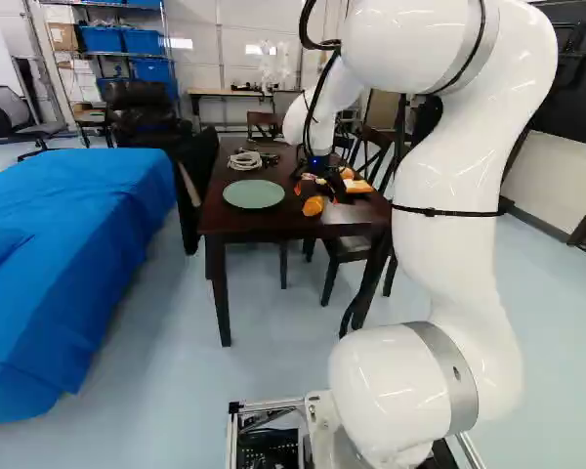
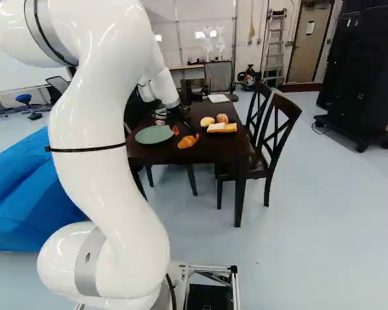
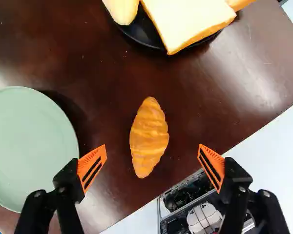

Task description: Move the croissant to the empty plate

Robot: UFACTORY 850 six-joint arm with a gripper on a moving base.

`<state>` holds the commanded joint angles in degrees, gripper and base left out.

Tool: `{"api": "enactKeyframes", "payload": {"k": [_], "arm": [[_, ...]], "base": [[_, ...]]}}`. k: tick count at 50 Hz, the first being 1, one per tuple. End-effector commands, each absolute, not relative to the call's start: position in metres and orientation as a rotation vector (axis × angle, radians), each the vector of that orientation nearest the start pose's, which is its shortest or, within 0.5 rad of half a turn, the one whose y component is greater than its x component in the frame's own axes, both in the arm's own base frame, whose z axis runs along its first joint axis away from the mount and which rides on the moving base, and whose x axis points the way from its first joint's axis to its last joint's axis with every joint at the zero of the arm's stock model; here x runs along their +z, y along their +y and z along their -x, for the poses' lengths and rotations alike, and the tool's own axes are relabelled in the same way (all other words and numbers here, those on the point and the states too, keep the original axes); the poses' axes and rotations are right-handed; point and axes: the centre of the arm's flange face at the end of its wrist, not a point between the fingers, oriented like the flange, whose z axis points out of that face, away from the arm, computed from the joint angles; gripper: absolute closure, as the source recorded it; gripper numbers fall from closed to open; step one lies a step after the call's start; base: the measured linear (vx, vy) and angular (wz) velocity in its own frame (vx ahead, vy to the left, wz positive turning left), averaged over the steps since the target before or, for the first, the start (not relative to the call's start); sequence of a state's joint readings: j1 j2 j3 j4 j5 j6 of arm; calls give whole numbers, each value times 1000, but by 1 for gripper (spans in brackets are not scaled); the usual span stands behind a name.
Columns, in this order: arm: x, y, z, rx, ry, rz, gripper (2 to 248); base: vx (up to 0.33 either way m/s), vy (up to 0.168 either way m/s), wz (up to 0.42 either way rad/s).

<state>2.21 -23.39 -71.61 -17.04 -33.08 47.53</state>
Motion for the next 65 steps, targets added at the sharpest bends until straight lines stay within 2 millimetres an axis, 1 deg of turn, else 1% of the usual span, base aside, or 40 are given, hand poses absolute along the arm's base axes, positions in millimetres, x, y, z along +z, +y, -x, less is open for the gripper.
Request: {"api": "enactKeyframes", "payload": {"k": [9, 29, 65], "arm": [[461, 9, -599, -502, 879, 3045, 3], [435, 10, -609, -465, 874, 3056, 3], [435, 10, -609, -469, 873, 3054, 3]], "base": [[0, 0, 0], [0, 0, 0], [0, 0, 0]]}}
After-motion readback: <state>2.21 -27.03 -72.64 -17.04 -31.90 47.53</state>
